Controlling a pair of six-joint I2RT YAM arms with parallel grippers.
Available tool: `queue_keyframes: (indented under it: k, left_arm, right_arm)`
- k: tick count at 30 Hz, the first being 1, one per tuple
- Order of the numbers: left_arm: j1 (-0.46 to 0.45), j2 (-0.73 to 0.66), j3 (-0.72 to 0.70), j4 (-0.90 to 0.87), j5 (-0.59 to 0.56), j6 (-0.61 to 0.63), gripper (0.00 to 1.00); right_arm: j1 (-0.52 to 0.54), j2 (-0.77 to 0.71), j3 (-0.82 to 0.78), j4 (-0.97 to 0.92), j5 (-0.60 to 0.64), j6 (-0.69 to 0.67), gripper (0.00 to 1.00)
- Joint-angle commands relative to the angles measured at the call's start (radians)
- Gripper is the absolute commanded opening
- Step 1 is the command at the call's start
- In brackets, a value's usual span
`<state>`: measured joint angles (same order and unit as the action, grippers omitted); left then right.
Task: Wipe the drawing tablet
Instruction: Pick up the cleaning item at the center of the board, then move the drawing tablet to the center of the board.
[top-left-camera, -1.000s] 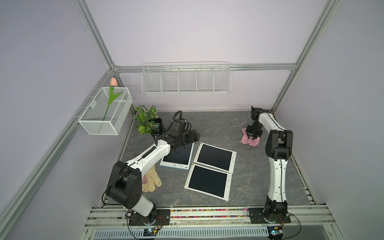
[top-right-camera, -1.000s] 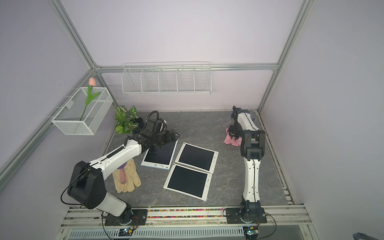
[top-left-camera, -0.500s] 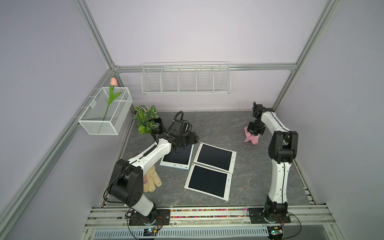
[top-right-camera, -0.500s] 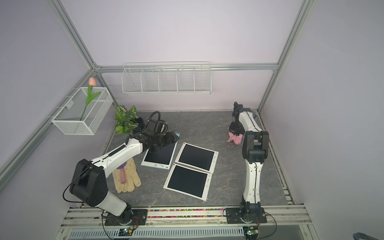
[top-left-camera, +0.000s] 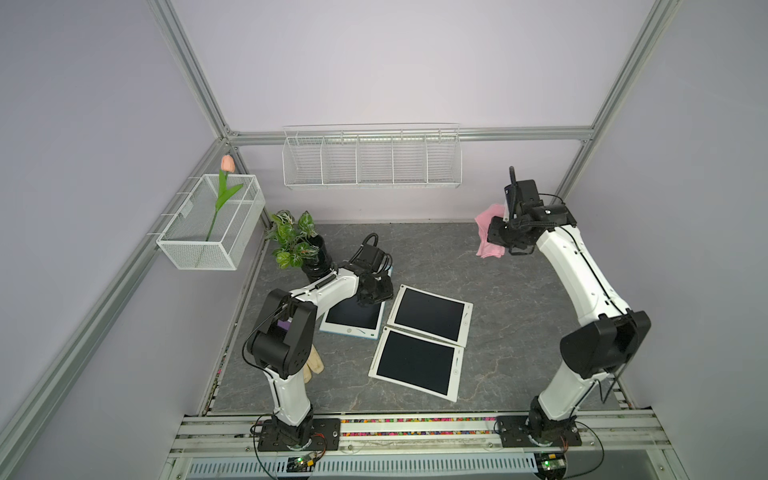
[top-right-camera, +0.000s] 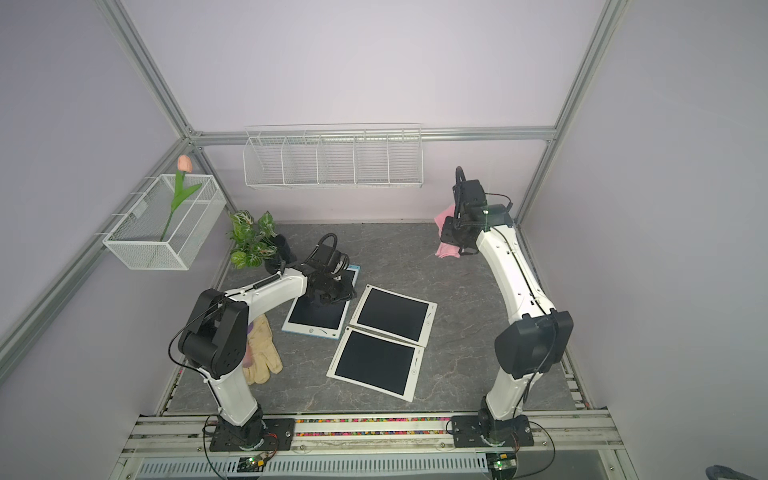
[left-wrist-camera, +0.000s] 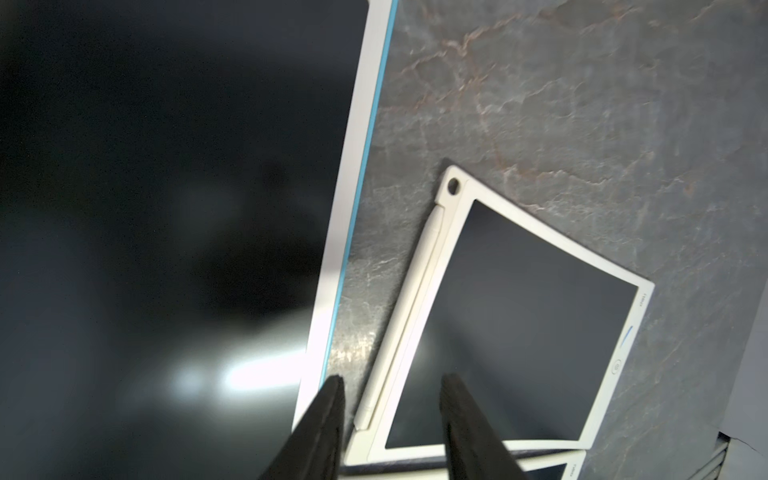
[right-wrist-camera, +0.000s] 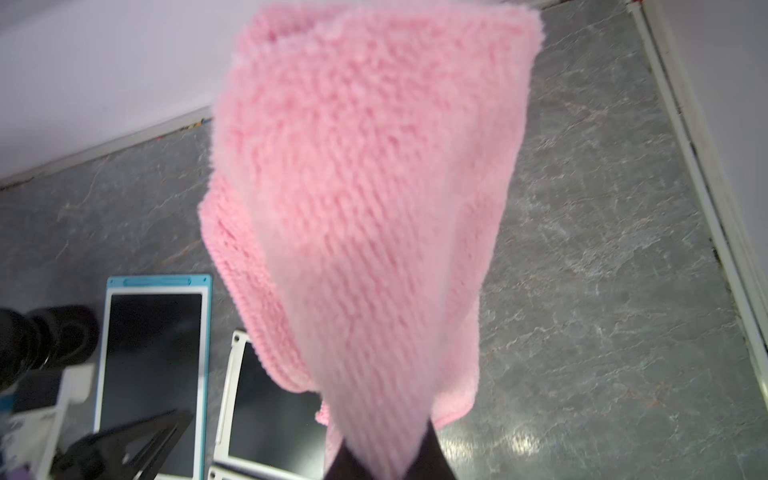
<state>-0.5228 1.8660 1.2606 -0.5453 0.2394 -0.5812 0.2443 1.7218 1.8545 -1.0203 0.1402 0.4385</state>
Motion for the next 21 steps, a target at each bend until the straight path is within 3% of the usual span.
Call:
queue_keyframes:
  k: [1, 10, 21]
  left_arm:
    - [0.001, 0.046, 0.041, -0.042, 0.018, 0.026, 0.35]
    - [-0.013, 0.111, 0.097, -0.094, -0.003, 0.063, 0.29]
    - [-0.046, 0.071, -0.003, -0.038, 0.041, -0.010, 0.31]
  right_arm:
    - [0.021, -0.044, -0.101, 0.015, -0.033, 0.019, 0.07]
    - [0.067, -0.123, -0.236, 0.037, -0.059, 0.056, 0.07]
    - [0.073, -0.130, -0.252, 0.034, -0.063, 0.058, 0.07]
